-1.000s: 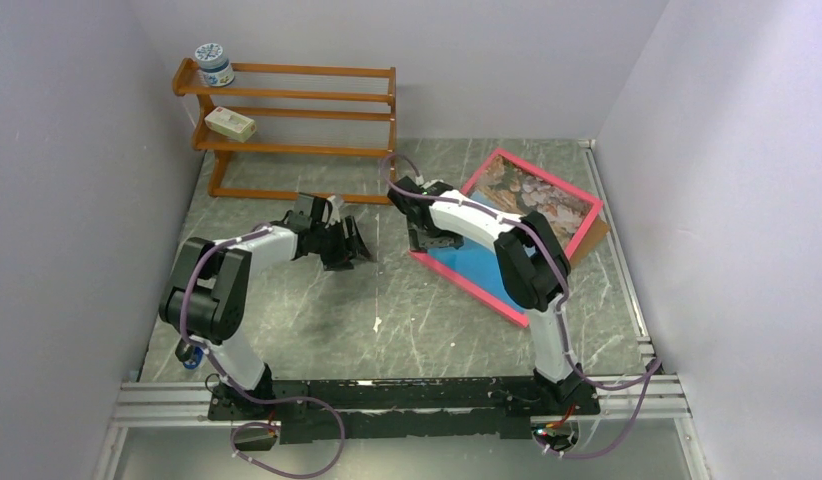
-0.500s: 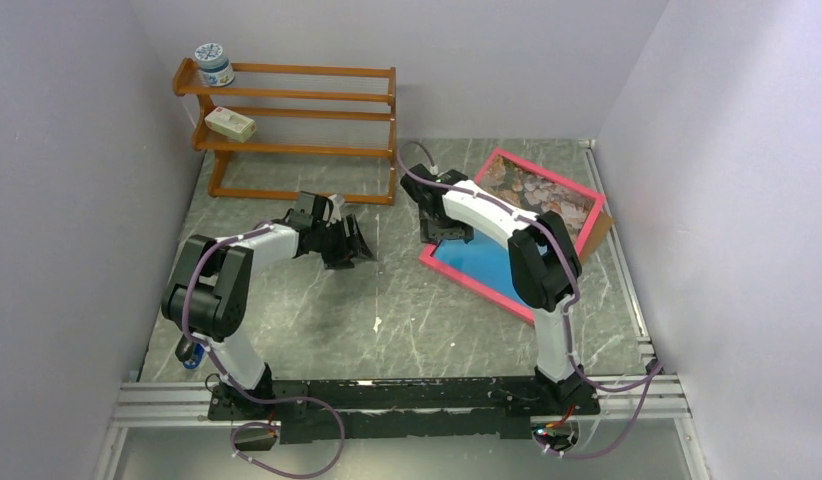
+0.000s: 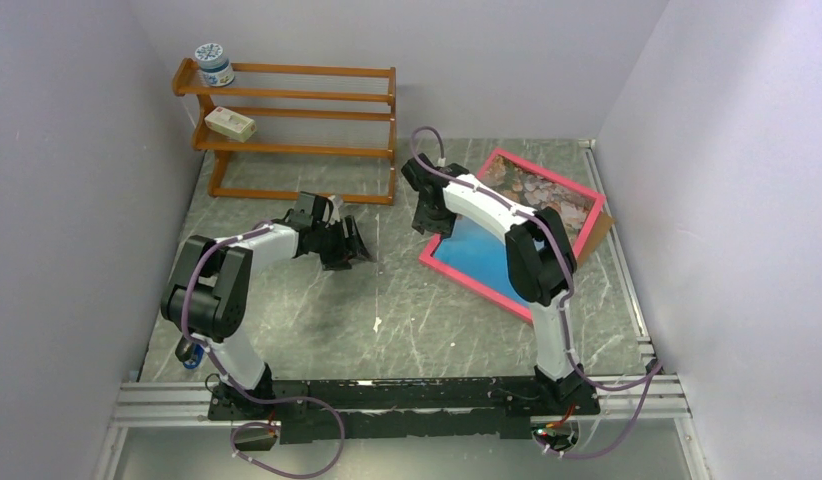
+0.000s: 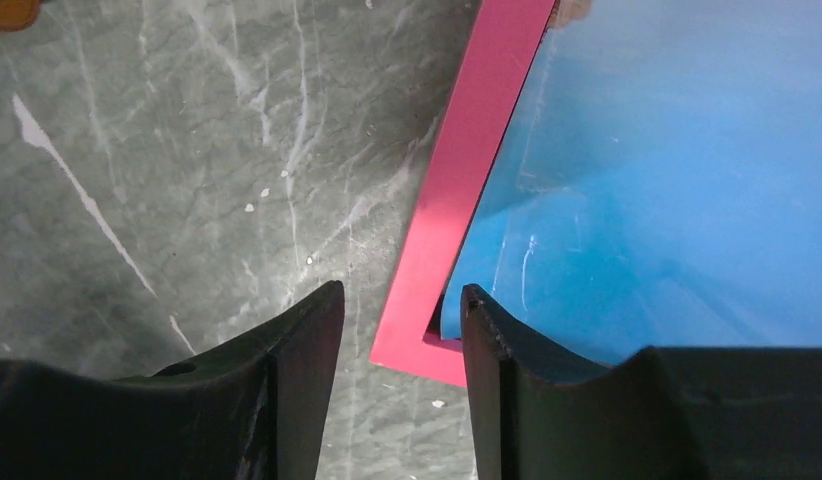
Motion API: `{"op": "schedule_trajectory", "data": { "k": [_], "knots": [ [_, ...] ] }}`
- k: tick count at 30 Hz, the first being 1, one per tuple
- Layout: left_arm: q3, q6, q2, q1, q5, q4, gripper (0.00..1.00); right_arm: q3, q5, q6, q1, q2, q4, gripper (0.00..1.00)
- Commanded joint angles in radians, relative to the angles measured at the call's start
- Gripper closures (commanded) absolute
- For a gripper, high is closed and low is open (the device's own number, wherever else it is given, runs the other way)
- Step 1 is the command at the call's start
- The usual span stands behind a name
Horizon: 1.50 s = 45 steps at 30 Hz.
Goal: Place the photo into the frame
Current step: Turn over the photo frame at the center of the board.
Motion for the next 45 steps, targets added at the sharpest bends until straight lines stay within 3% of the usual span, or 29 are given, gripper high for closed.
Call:
{"op": "schedule_trajectory", "data": {
  "k": [1, 16, 22, 25, 31, 35, 45],
  "knots": [
    [0.019, 0.012, -0.042, 0.002, -0.026, -0.015, 0.3, 0.04, -0.005, 0.077, -0.005, 0.04, -0.016, 0.5],
    [0.028, 0.01, -0.032, 0.002, -0.018, -0.019, 0.3, 0.079, -0.085, 0.118, -0.034, 0.118, -0.013, 0.54],
    [0.043, 0.012, -0.036, 0.002, 0.012, -0.02, 0.3, 0.052, -0.16, 0.128, -0.043, 0.08, 0.062, 0.77],
    [0.054, 0.01, -0.05, 0.002, 0.044, -0.015, 0.28, -0.013, -0.203, 0.131, -0.044, 0.003, 0.154, 0.83],
    [0.096, 0.013, -0.089, 0.002, 0.097, -0.019, 0.22, -0.132, -0.269, 0.153, -0.057, -0.154, 0.29, 0.84],
    [0.119, 0.012, -0.098, 0.002, 0.17, -0.003, 0.07, -0.219, -0.305, 0.183, -0.074, -0.236, 0.356, 0.84],
    [0.06, -0.108, -0.111, 0.002, 0.415, 0.286, 0.11, -0.392, -0.448, 0.256, -0.099, -0.332, 0.632, 0.84]
  ]
}}
